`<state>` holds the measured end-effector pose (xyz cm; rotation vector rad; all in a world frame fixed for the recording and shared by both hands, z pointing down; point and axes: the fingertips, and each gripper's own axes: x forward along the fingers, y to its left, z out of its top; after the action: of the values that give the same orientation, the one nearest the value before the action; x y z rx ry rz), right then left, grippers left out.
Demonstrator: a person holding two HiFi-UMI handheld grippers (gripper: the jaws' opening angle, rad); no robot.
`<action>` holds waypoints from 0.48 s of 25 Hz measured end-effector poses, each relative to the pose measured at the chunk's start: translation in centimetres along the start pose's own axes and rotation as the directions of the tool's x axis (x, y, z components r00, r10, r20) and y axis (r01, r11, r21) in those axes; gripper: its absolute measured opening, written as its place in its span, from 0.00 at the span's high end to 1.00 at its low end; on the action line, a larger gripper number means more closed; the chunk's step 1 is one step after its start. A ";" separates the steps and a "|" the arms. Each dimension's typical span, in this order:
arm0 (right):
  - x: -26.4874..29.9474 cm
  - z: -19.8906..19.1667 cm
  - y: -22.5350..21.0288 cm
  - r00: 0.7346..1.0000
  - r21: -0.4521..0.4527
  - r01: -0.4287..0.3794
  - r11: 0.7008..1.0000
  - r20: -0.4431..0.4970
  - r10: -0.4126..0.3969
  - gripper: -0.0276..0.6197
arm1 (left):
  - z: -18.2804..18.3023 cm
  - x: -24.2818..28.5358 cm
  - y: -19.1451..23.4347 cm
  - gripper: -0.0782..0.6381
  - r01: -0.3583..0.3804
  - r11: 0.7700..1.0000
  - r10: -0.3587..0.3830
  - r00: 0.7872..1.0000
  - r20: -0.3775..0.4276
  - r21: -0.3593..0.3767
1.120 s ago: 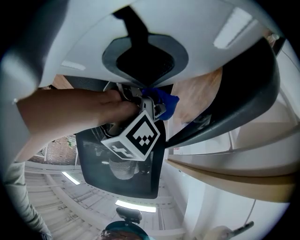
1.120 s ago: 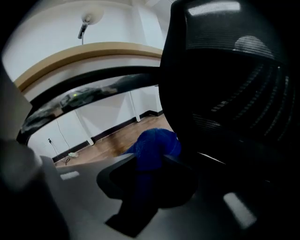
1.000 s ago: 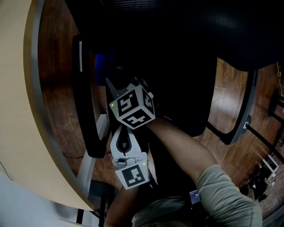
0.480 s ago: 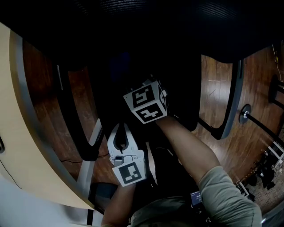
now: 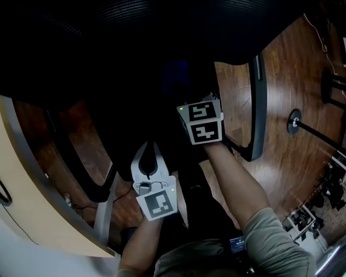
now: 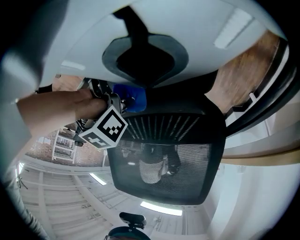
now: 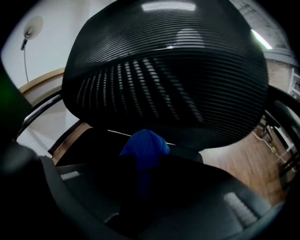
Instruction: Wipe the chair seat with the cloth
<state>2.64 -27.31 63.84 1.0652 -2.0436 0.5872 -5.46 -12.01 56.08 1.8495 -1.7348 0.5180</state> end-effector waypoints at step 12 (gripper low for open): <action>-3.1 -5.8 -10.3 0.969 0.241 0.248 0.938 -0.044 -0.245 0.80 | -1.3 3.1 -2.7 0.88 0.064 0.997 -0.061 0.997 -0.043 0.049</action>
<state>14.74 -27.56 65.56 1.4334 -1.8197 0.7251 -2.38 -13.54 58.64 1.9075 -1.6453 0.5760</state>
